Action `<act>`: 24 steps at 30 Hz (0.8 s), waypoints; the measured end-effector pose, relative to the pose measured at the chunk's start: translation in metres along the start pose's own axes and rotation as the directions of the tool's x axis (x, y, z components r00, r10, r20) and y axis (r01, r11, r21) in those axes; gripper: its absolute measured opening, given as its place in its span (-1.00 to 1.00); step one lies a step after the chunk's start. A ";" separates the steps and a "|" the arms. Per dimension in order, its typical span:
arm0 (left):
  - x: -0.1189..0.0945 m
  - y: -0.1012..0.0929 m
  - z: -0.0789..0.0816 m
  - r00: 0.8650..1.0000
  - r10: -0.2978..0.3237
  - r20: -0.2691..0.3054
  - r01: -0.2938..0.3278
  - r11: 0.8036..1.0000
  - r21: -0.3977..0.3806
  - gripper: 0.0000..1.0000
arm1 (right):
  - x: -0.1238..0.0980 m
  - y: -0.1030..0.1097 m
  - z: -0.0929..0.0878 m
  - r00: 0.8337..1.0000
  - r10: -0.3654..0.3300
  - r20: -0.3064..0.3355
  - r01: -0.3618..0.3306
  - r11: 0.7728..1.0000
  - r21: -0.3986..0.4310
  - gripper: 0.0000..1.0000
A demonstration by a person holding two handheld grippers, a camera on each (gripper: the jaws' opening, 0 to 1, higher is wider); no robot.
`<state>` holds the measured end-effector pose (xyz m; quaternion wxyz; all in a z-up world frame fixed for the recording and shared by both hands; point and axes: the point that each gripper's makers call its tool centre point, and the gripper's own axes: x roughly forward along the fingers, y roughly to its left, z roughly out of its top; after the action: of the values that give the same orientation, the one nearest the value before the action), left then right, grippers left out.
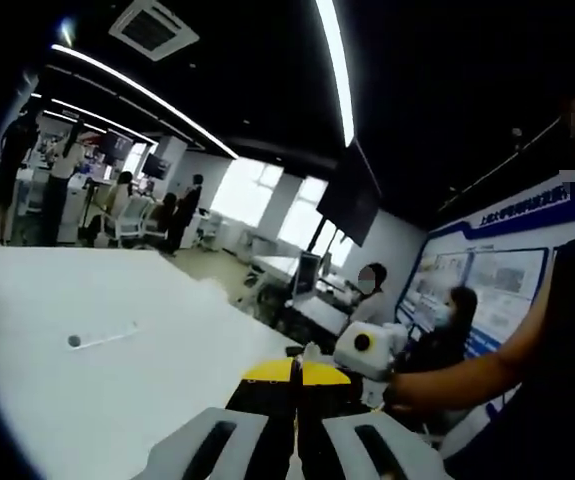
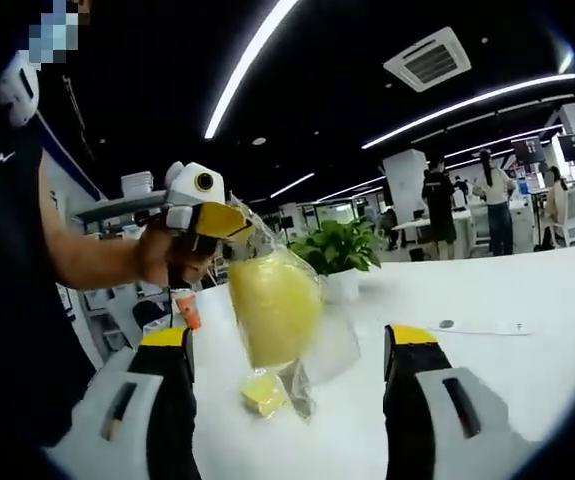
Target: Compare the silicone blocks by pressing each to a similar depth, holding the contact briefly, and releasing to observe deformation and rebound differences across the visible hardness samples.
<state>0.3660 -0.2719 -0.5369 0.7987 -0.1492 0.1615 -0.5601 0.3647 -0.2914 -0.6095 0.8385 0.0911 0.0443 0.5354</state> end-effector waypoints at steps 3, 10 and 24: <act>0.000 -0.004 0.001 1.000 -0.015 0.004 0.015 1.000 -0.010 -1.00 | 0.001 0.005 0.008 0.999 0.025 0.034 -0.025 1.000 0.007 0.15; -0.001 -0.013 0.003 0.999 -0.041 0.017 0.042 0.999 -0.019 -1.00 | 0.004 0.017 0.012 0.996 0.075 0.042 -0.075 0.997 0.008 -0.10; -0.002 -0.016 0.004 0.998 -0.037 0.049 0.039 0.998 -0.044 -1.00 | -0.001 0.023 0.013 0.992 0.116 0.053 -0.118 0.992 0.036 -0.50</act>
<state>0.3539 -0.2753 -0.5264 0.7880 -0.1835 0.1519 -0.5677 0.3459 -0.2837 -0.5920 0.8046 0.1235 0.0280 0.5801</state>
